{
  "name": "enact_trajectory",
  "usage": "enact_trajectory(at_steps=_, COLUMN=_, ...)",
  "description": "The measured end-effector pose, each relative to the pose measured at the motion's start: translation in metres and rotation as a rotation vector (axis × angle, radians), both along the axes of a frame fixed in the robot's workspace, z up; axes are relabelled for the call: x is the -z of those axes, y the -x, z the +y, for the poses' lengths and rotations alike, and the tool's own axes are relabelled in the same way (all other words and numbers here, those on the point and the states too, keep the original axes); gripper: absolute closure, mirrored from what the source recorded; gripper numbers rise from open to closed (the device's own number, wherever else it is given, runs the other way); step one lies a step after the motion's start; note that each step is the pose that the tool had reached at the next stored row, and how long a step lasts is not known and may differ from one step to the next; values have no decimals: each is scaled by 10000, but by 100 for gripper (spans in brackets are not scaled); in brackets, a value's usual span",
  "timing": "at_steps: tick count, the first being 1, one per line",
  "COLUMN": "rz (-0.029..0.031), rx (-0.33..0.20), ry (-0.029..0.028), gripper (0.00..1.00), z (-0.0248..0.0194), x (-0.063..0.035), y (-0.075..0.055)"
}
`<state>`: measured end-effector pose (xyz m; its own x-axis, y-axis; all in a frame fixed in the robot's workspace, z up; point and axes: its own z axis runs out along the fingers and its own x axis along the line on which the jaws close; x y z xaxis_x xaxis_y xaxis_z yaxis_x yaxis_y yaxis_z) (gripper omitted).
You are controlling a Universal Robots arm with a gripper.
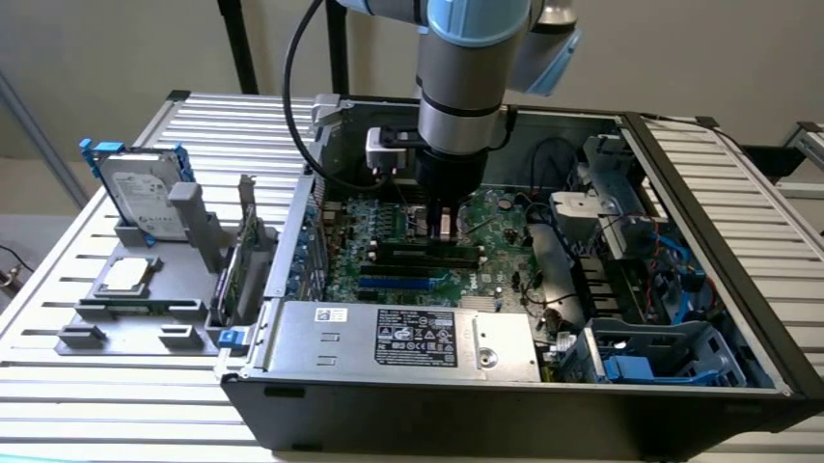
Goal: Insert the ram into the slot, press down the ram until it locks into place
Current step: 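Insert the ram into the slot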
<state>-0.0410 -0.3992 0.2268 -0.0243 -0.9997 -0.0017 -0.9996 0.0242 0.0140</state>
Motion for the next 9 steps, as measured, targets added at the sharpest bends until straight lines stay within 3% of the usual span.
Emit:
enact_trajectory(at_steps=6, rz=1, rx=0, ry=0, gripper=85, z=-6, x=0, y=0)
enact_trajectory(at_steps=7, rz=0, rx=0, ry=-7, gripper=79, z=-6, x=-1, y=0)
enact_trajectory(at_steps=9, rz=0, rx=1, ry=-24, gripper=79, z=-6, x=-16, y=1)
